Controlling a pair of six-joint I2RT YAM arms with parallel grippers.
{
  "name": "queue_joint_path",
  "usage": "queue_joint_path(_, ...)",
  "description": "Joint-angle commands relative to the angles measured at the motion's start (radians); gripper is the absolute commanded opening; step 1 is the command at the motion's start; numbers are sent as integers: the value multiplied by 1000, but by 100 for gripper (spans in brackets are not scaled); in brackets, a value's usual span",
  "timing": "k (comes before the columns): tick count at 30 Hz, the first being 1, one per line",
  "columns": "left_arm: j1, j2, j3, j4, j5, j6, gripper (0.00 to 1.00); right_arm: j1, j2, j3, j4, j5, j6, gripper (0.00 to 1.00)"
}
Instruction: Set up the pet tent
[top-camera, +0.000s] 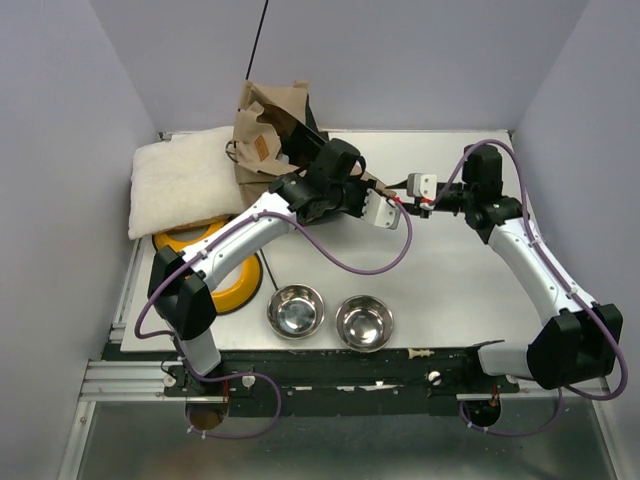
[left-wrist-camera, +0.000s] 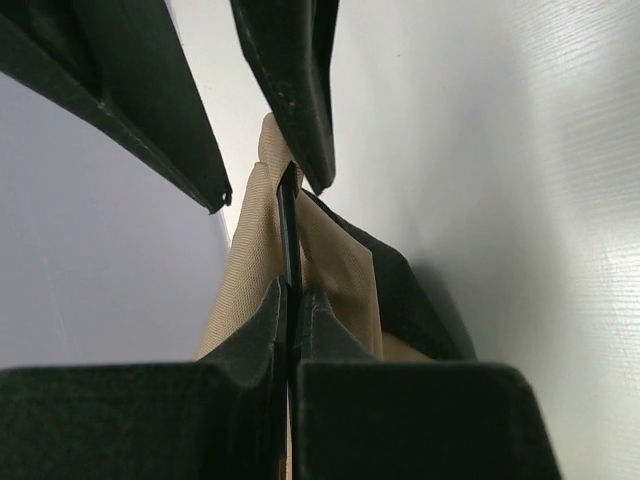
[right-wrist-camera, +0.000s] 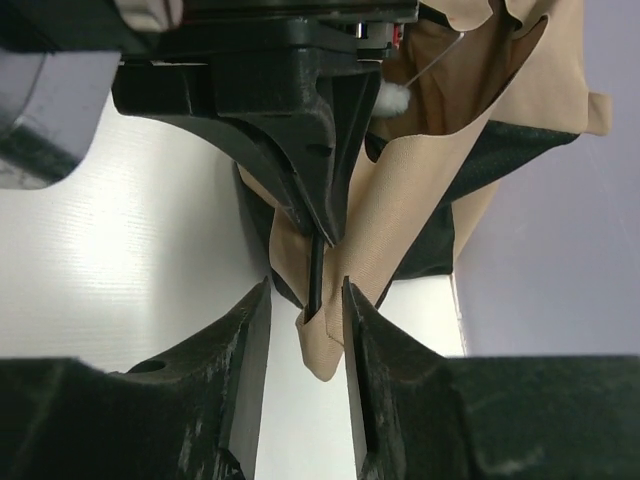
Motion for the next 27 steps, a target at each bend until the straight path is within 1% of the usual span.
queue_joint_path(1, -8, -29, -11, -2, 5, 17, 0, 11, 13, 14, -17, -37, -17, 40)
queue_joint_path(7, -28, -42, -11, 1, 8, 8, 0, 43, 47, 14, -45, 18, -48, 39)
queue_joint_path(9, -33, -46, -8, -2, 7, 12, 0, 55, 57, 11, -22, 34, -37, 35)
queue_joint_path(10, -36, -47, -10, -4, 5, 12, 0, 58, 59, 12, -7, 40, -16, 29)
queue_joint_path(12, -38, -52, -10, -13, 0, 11, 0, 60, 67, 24, 3, 54, 16, 9)
queue_joint_path(13, -39, -55, -10, -19, -4, 9, 0, 58, 68, 31, 4, 70, 30, 2)
queue_joint_path(14, -39, -62, -11, -25, -6, 5, 2, 60, 65, 35, 6, 86, 47, 1)
queue_joint_path(17, -35, -105, -32, -48, 2, -17, 30, 57, 48, 37, 6, 152, 115, 1)
queue_joint_path(18, -30, -125, -45, -51, 4, -32, 41, 49, 39, 31, 7, 158, 136, 1)
queue_joint_path(19, -27, -153, -55, -52, 10, -58, 47, 43, 25, 23, 7, 163, 145, 1)
queue_joint_path(21, -6, -211, -86, -41, 39, -113, 55, 32, -7, -9, 24, 179, 181, 1)
queue_joint_path(23, 22, -283, -126, 14, 56, -196, 63, 25, -44, -47, 42, 195, 216, 1)
queue_joint_path(26, 91, -410, -198, 141, 95, -384, 71, 8, -104, -110, 71, 222, 263, 1)
queue_joint_path(27, 125, -450, -216, 190, 103, -470, 72, 2, -128, -129, 84, 230, 294, 1)
